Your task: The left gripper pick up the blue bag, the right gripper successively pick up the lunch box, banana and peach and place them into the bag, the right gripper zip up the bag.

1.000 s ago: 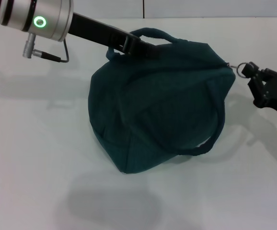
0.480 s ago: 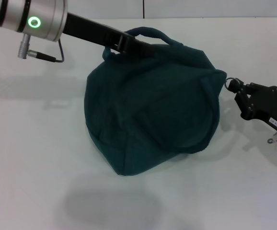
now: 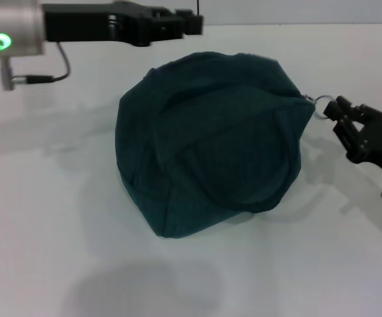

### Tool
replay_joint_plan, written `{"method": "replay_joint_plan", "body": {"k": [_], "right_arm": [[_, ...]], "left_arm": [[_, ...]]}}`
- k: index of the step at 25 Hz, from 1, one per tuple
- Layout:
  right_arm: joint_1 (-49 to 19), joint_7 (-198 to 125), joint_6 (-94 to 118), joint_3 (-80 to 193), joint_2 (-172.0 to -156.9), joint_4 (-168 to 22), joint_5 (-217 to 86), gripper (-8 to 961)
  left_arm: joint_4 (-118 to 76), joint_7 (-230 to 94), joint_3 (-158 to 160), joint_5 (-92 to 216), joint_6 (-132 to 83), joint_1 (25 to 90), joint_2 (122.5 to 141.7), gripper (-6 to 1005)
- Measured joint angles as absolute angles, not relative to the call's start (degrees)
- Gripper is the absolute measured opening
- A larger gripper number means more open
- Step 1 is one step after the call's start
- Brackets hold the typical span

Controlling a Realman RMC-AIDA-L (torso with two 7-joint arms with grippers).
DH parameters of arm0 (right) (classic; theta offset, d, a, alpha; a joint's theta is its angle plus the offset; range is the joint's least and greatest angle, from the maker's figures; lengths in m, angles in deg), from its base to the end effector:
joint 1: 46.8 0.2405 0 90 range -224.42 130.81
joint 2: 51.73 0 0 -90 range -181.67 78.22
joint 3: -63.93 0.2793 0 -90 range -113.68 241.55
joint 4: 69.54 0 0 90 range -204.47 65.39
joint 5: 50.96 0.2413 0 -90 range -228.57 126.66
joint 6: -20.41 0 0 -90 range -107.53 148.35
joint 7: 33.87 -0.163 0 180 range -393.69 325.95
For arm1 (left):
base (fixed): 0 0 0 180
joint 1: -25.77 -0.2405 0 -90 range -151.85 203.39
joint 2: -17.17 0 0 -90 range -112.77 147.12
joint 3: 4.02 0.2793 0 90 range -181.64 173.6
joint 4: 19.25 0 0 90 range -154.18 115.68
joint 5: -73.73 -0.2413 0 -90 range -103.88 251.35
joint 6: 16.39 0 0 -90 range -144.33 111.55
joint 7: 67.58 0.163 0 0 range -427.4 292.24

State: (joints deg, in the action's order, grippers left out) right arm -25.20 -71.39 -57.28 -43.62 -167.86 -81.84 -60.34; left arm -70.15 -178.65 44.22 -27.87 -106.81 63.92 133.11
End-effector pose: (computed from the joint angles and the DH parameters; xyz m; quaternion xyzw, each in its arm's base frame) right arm 0.3224 0.3369 -0.0662 -0.8090 0.2191 0.4122 0.3573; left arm -0.1775 0.4318 0.0331 -0.9098 -0.2712 -0.3056 0.0728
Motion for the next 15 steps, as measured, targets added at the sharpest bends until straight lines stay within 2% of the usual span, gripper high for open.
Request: {"method": "replay_joint_plan", "body": {"k": [2, 6, 12, 15], "right_arm": [[-25.7, -71.2, -58.9, -43.4, -167.81, -81.6, -59.0, 24], [-27.3, -70.8, -63.4, -41.6, -167.66, -81.4, -56.6, 184], [-29.1, -70.3, -73.7, -36.7, -166.67, -81.5, -56.7, 415], [-28.5, -71.1, -79.0, -36.7, -165.00, -82.0, -57.9, 547]], "left_arm": [[-69.9, -175.3, 44.2, -24.2, -107.1, 61.7, 132.84, 306], [-69.2, -166.5, 44.2, -16.5, -108.8, 55.2, 131.79, 470], [-65.1, -158.6, 42.3, -12.6, -114.4, 49.5, 130.14, 508], [-62.3, -154.2, 40.3, -12.6, -119.2, 48.2, 129.86, 527]]}}
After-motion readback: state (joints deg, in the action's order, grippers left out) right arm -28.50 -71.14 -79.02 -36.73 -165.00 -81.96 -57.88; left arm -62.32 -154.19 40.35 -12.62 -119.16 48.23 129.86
